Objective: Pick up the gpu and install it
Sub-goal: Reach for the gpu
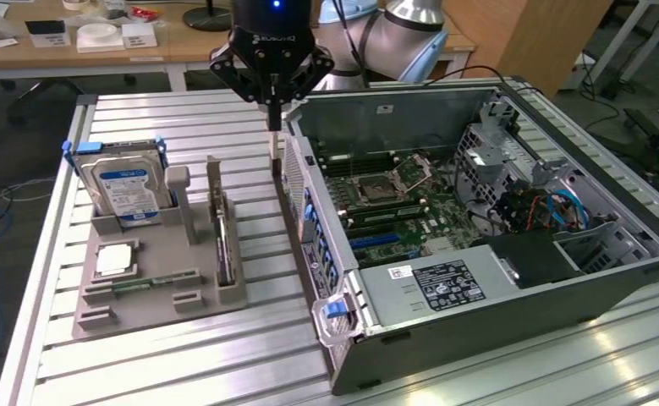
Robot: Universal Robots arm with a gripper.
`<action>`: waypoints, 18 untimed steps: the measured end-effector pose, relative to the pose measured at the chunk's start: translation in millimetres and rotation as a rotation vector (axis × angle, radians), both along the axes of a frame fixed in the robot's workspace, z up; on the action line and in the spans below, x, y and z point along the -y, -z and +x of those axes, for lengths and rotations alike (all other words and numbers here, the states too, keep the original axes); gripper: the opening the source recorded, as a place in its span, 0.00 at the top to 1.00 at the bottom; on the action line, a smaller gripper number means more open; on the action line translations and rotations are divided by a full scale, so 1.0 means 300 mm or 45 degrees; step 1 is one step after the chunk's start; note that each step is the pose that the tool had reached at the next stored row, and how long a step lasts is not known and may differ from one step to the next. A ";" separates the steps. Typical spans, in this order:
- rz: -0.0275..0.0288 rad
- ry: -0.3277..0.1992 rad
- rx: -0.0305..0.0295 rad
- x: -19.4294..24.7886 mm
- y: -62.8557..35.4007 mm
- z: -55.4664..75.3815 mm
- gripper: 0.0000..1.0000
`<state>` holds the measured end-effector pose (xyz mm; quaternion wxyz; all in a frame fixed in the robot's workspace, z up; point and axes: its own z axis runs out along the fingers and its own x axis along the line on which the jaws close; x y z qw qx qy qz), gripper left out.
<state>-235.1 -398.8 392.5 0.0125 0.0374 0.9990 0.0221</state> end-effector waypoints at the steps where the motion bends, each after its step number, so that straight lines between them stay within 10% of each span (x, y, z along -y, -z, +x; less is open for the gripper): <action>1: 0.0001 0.000 0.0001 0.000 0.000 -0.004 0.89; 18: 0.0000 0.000 0.0001 0.000 0.001 -0.079 0.89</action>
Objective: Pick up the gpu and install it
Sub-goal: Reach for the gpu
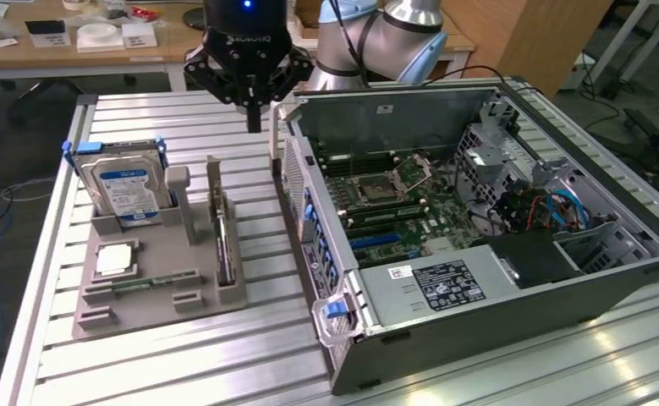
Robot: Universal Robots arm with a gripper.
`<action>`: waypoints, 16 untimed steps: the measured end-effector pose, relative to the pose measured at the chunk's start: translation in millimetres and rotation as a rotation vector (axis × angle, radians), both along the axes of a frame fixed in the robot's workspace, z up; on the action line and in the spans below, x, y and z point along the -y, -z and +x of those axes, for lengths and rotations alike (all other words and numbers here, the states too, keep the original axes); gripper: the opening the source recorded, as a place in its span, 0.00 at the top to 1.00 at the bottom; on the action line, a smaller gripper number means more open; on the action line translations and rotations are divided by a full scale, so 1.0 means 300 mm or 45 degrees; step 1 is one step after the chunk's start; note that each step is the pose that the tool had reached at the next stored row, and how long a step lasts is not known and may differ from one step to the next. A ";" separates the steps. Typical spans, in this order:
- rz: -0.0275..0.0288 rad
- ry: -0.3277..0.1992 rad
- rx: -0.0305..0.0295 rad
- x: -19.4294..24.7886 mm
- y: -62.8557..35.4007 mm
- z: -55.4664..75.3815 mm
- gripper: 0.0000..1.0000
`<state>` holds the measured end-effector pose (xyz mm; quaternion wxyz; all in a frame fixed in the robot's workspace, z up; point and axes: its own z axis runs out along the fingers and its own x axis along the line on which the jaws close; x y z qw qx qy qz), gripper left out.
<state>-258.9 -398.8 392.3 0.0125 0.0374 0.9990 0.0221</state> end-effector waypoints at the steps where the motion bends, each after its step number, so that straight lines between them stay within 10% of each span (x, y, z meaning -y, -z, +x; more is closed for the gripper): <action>1: 0.0000 0.000 -0.0001 0.000 0.000 -0.005 0.89; 16: 0.0000 0.000 0.0000 0.000 0.001 -0.073 0.89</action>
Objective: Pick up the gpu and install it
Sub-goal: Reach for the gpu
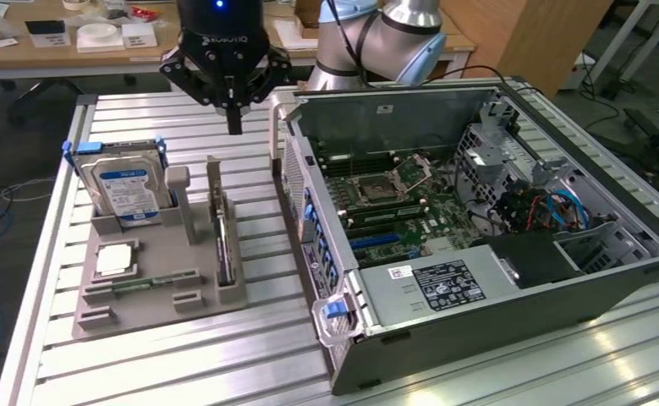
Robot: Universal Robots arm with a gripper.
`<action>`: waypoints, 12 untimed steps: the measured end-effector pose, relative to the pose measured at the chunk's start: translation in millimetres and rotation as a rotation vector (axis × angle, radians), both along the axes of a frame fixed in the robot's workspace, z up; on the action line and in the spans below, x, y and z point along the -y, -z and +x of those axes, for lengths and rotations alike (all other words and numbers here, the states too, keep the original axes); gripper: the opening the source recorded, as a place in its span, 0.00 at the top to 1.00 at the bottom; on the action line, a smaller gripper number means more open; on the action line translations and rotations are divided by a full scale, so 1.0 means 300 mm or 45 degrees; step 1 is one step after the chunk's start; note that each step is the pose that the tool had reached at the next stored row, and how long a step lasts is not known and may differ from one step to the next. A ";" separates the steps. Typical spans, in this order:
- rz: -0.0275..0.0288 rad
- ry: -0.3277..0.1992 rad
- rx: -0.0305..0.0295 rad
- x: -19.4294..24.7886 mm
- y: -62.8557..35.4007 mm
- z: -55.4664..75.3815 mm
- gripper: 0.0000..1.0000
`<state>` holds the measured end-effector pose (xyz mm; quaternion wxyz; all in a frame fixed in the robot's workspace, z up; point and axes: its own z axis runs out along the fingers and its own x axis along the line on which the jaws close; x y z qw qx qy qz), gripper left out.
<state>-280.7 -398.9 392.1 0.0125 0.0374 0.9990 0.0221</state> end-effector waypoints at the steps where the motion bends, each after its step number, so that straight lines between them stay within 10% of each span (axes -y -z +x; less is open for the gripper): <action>1: 0.0000 0.000 0.0000 0.000 0.000 -0.004 0.89; 12: -0.0001 -0.055 0.0000 0.000 0.001 -0.055 0.89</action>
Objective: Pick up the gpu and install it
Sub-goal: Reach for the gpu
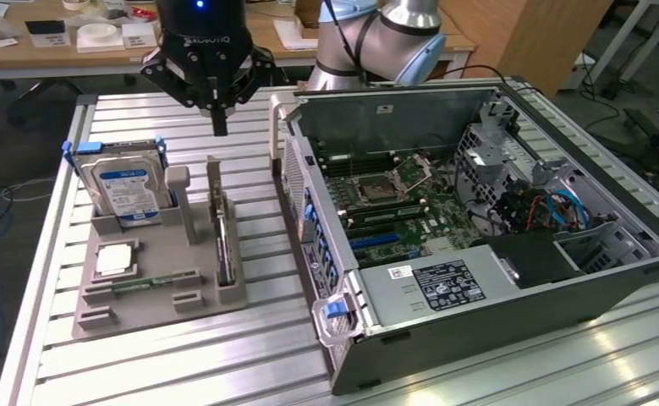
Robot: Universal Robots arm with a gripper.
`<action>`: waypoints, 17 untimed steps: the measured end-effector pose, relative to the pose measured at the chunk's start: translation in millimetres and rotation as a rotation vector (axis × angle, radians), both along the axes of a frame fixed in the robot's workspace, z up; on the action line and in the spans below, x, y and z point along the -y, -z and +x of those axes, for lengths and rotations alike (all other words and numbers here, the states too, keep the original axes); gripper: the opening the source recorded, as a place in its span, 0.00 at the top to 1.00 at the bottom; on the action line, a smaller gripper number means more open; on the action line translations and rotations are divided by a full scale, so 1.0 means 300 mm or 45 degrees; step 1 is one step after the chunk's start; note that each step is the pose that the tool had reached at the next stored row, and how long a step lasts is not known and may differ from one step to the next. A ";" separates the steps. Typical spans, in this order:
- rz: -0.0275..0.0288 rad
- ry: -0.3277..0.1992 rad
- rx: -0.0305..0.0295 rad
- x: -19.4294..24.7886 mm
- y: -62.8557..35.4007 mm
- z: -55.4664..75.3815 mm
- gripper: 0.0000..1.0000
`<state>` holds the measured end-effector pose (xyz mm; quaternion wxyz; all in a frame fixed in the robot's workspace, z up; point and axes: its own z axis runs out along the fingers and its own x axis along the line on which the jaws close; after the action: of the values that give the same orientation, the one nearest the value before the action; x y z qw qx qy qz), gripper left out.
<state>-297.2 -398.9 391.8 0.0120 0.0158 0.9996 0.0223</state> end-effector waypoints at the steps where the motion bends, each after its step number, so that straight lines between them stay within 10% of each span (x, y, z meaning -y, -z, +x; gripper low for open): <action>1: 0.0000 -0.005 -0.0001 0.000 0.000 -0.006 0.89; 17: 0.0000 -0.014 -0.0001 0.007 0.001 -0.064 0.89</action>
<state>-316.4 -401.1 391.5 0.0119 0.0105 0.9996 0.0224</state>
